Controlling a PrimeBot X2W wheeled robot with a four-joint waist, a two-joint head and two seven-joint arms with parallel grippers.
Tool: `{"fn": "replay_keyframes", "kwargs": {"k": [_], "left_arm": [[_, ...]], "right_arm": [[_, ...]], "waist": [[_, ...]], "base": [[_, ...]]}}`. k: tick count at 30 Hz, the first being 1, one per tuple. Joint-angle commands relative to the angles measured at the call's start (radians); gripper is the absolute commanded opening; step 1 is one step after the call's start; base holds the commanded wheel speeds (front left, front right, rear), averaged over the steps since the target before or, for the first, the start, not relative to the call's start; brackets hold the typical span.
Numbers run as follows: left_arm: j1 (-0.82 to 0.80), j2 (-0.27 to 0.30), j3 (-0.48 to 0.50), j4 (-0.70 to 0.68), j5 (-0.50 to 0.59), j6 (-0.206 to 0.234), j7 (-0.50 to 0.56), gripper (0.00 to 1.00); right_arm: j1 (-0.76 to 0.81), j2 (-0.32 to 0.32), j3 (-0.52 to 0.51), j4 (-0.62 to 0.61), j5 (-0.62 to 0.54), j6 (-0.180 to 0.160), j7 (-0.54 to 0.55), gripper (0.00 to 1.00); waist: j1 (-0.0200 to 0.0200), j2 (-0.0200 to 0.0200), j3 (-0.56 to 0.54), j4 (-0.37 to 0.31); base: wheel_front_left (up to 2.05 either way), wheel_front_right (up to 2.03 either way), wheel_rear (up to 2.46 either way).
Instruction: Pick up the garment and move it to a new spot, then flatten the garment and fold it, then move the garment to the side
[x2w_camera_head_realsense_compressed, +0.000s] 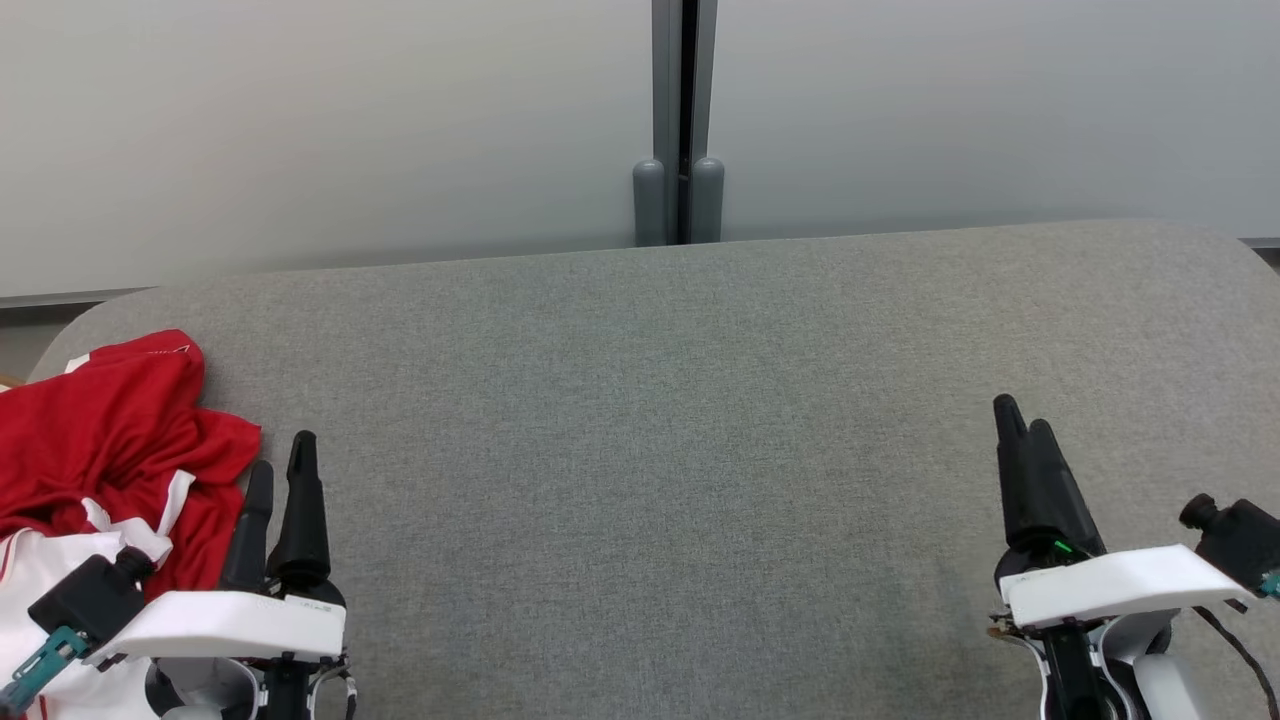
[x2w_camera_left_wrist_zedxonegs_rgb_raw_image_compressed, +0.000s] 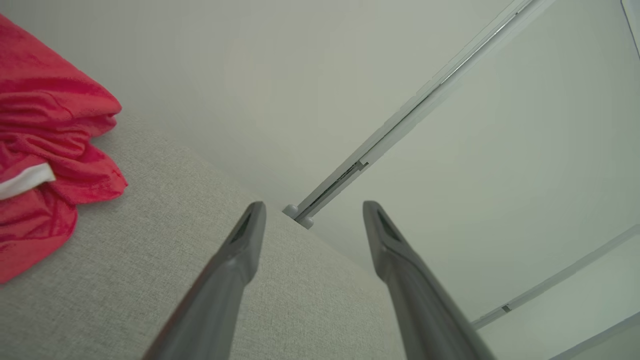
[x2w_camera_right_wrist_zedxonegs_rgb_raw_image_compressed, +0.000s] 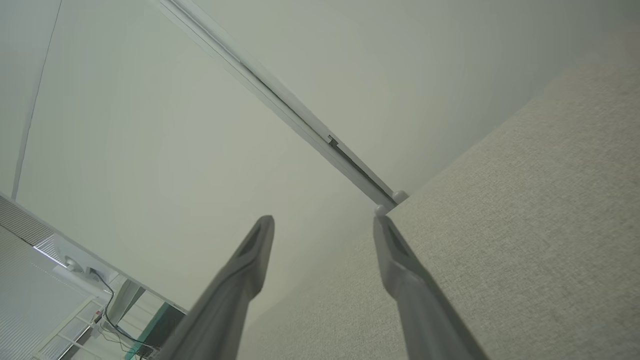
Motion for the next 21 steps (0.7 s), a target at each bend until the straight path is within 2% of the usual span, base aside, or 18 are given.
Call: {"fn": "replay_keyframes", "kwargs": {"k": [1, 7, 21], "left_arm": [[-0.010, 0.008, -0.003, -0.015, 0.036, 0.005, -0.008, 1.00], [-0.008, 0.010, -0.009, -0.009, 0.143, 0.024, -0.031, 1.00], [-0.006, 0.013, -0.020, -0.017, 0.311, 0.040, -0.073, 1.00]], "right_arm": [[-0.029, -0.008, 0.010, -0.009, -0.037, 0.000, -0.009, 1.00], [-0.039, -0.010, 0.039, 0.002, -0.148, 0.000, -0.032, 1.00], [-0.051, -0.006, 0.064, 0.014, -0.304, 0.000, -0.074, 1.00]], "waist": [[0.0000, 0.0000, 0.000, 0.000], [0.0000, 0.0000, 0.001, 0.001], [0.0000, 0.0000, 0.001, 0.001]], "base": [[0.00, 0.00, 0.00], [0.00, 0.00, 0.00], [0.00, 0.00, 0.00]]}}
